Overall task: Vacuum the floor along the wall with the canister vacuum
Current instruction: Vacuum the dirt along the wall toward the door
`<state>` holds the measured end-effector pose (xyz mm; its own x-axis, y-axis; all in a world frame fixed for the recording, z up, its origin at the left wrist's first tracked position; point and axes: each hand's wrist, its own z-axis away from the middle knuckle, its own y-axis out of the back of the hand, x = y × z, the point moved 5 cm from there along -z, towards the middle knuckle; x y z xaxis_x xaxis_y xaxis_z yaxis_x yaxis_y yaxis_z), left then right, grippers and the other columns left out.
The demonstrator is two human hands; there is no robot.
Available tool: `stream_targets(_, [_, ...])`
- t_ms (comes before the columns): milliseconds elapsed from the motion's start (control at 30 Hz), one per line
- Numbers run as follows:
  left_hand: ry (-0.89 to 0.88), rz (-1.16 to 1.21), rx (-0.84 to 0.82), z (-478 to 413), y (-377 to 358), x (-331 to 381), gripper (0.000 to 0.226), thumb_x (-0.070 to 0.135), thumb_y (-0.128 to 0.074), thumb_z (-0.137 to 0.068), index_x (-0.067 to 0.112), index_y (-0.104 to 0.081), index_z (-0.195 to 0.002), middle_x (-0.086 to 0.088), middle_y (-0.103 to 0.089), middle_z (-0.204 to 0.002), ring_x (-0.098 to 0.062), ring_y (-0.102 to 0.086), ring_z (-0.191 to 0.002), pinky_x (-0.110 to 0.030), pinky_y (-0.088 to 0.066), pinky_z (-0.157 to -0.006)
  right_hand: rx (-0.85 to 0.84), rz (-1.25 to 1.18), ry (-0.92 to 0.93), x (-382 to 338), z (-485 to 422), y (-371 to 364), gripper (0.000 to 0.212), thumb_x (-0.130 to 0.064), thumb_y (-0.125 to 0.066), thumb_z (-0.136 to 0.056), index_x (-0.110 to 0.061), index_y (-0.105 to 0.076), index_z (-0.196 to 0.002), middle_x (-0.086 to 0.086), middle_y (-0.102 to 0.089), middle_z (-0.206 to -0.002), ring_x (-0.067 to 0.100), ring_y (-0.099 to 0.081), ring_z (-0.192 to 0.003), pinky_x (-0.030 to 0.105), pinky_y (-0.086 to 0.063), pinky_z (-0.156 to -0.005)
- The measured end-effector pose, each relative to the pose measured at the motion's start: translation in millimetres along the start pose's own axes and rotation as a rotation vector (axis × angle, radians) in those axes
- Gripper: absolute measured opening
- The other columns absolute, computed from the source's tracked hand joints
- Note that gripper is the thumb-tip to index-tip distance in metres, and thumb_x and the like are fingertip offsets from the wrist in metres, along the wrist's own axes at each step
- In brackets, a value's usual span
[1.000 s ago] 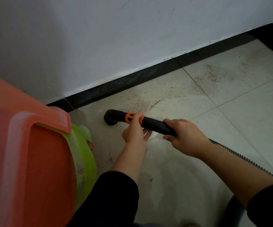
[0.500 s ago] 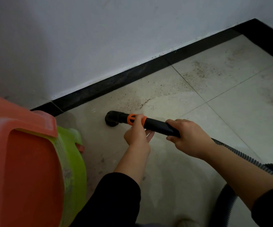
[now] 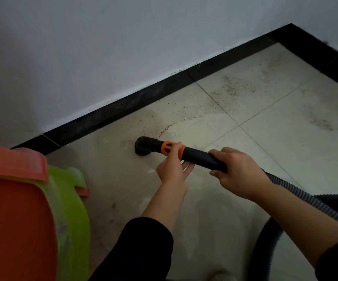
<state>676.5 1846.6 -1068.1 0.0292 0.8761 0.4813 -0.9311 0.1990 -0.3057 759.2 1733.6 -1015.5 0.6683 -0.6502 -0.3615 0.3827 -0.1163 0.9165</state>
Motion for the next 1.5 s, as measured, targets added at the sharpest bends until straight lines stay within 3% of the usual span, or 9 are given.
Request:
stream_targets(267, [0.022, -0.039, -0.06, -2.5, -25.2, -5.6, 0.022, 0.016, -0.074, -0.082, 0.008, -0.056, -0.09, -0.014, -0.067, -0.094, -0.026, -0.07, -0.084, -0.031, -0.06, -0.061, -0.009, 0.039, -0.038, 16.1, -1.3, 17.1, 0.029, -0.025, -0.068, -0.087, -0.024, -0.06, -0.115, -0.003, -0.053, -0.089, 0.016, -0.05, -0.08, 0.027, -0.04, -0.069])
stream_targets(400, [0.044, -0.049, -0.093, -2.9, -43.0, -3.6, 0.022, 0.015, -0.073, -0.083, 0.007, -0.054, -0.09, -0.016, -0.066, -0.097, -0.029, -0.069, -0.085, -0.037, -0.06, -0.073, -0.031, 0.094, -0.062, 21.1, -7.4, 33.0, 0.028, -0.026, -0.067, -0.088, -0.022, -0.059, -0.115, -0.001, -0.053, -0.09, 0.018, -0.051, -0.081, 0.027, -0.037, -0.069])
stream_targets(600, [0.09, -0.017, -0.045, -4.7, -67.0, -1.4, 0.043, 0.019, -0.075, -0.082, 0.005, -0.054, -0.116, -0.012, -0.064, -0.098, -0.028, -0.066, -0.093, -0.034, -0.058, -0.075, 0.019, 0.126, -0.143, 22.4, -17.9, 43.6, 0.029, -0.025, -0.066, -0.088, -0.021, -0.06, -0.116, -0.002, -0.048, -0.087, 0.018, -0.046, -0.081, 0.028, -0.036, -0.07])
stream_targets(700, [0.079, -0.019, -0.026, -10.3, -66.8, -1.3, 0.041, 0.02, -0.076, -0.083, 0.003, -0.055, -0.114, -0.009, -0.061, -0.084, -0.029, -0.066, -0.097, -0.034, -0.058, -0.078, 0.029, 0.092, -0.16, 22.1, -17.9, 34.3, 0.03, -0.025, -0.066, -0.089, -0.022, -0.059, -0.118, -0.002, -0.048, -0.087, 0.017, -0.047, -0.08, 0.027, -0.035, -0.069])
stream_targets(1000, [0.08, -0.096, -0.12, -18.0, -66.5, -9.4, 0.036, 0.02, -0.073, -0.086, 0.004, -0.054, -0.112, -0.01, -0.063, -0.093, -0.026, -0.066, -0.093, -0.031, -0.057, -0.075, 0.063, 0.093, -0.206, 34.4, -10.5, 24.4, 0.032, -0.027, -0.066, -0.089, -0.022, -0.058, -0.12, -0.002, -0.05, -0.088, 0.017, -0.048, -0.079, 0.027, -0.036, -0.068])
stream_targets(1200, [0.076, -0.124, -0.124, -16.4, -63.9, -9.6, 0.035, 0.012, -0.074, -0.084, 0.005, -0.053, -0.111, -0.011, -0.063, -0.089, -0.023, -0.064, -0.076, -0.034, -0.057, -0.081, 0.045, 0.041, -0.229, 37.5, -7.6, 18.6, 0.032, -0.028, -0.064, -0.09, -0.022, -0.058, -0.121, -0.002, -0.053, -0.088, 0.017, -0.05, -0.08, 0.026, -0.034, -0.068])
stream_targets(1367, [0.059, -0.126, -0.105, -20.9, -56.5, 0.8, 0.038, 0.011, -0.074, -0.084, 0.004, -0.052, -0.115, -0.012, -0.062, -0.089, -0.027, -0.065, -0.083, -0.041, -0.055, -0.09, 0.034, 0.024, -0.222, 26.9, -16.2, 13.0, 0.029, -0.029, -0.064, -0.09, -0.02, -0.058, -0.117, -0.001, -0.052, -0.084, 0.019, -0.049, -0.078, 0.025, -0.03, -0.061])
stream_targets(1500, [0.043, -0.114, -0.085, -24.0, -49.6, 8.2, 0.035, 0.011, -0.074, -0.084, 0.005, -0.053, -0.111, -0.011, -0.063, -0.088, -0.027, -0.065, -0.085, -0.04, -0.057, -0.086, 0.019, 0.007, -0.211, 20.1, -22.9, 8.0, 0.025, -0.029, -0.065, -0.09, -0.019, -0.06, -0.112, 0.0, -0.054, -0.08, 0.019, -0.051, -0.075, 0.021, -0.028, -0.054])
